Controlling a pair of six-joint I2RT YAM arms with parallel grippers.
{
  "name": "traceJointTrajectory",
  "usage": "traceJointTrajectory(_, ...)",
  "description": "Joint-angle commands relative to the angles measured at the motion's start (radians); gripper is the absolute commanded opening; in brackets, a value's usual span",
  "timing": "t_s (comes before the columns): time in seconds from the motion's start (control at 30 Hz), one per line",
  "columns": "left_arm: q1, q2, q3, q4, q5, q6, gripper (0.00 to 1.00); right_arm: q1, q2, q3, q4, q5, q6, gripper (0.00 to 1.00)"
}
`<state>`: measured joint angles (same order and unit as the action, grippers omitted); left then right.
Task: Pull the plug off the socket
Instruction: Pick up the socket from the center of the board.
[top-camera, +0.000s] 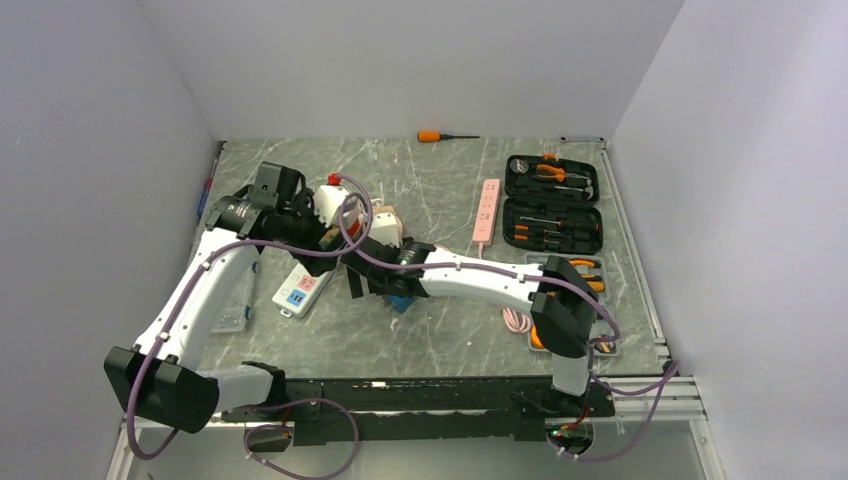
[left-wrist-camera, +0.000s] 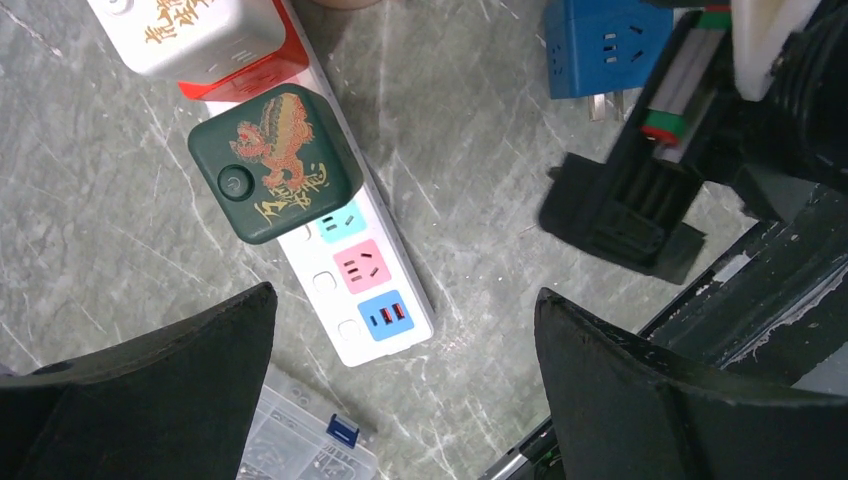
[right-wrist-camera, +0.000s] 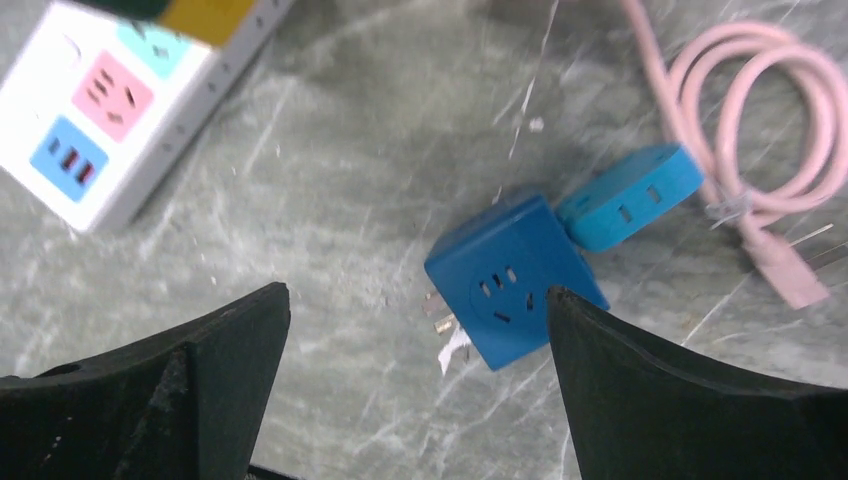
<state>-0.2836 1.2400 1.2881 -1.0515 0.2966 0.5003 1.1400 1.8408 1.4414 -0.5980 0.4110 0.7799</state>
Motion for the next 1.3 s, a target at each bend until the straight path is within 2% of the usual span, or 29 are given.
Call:
traceJointTrajectory(0.0, -0.002, -0.044, -0.013, 0.033, -0.008, -0.003, 0.99, 0.004, 0.073, 0.171, -0.166, 0.2, 0.031, 1.0)
traceJointTrajectory(0.2, 0.015, -0.063, 0.012, 0.026, -0.016, -0.013, 0.99, 0.008, 0.124, 0.148, -0.068, 0.224, -0.038, 0.97)
traceJointTrajectory(0.37, 0.092, -0.049, 0.075, 0.007, 0.004, -0.036, 0.99, 0.013, 0.174, 0.14, -0.097, 0.31, -0.045, 0.97)
traceJointTrajectory(0.63, 0.2, 0.009, 0.129, -0.004, 0.066, -0.073, 0.99, 0.014, 0.177, 0.097, -0.125, 0.35, -0.025, 0.97)
traceJointTrajectory(0.93, 0.209, 0.001, 0.111, 0.014, 0.064, -0.071, 1.0, 0.016, 0.042, -0.089, -0.055, 0.227, -0.046, 0.93)
traceJointTrajectory(1.07, 0.21, -0.007, 0.09, 0.022, 0.077, -0.072, 0.99, 0.028, -0.052, -0.238, 0.012, 0.185, -0.047, 0.92)
traceJointTrajectory(1.27, 0.21, -0.014, 0.062, 0.02, 0.131, -0.073, 0.99, 0.02, -0.212, -0.411, 0.151, 0.123, -0.16, 0.92)
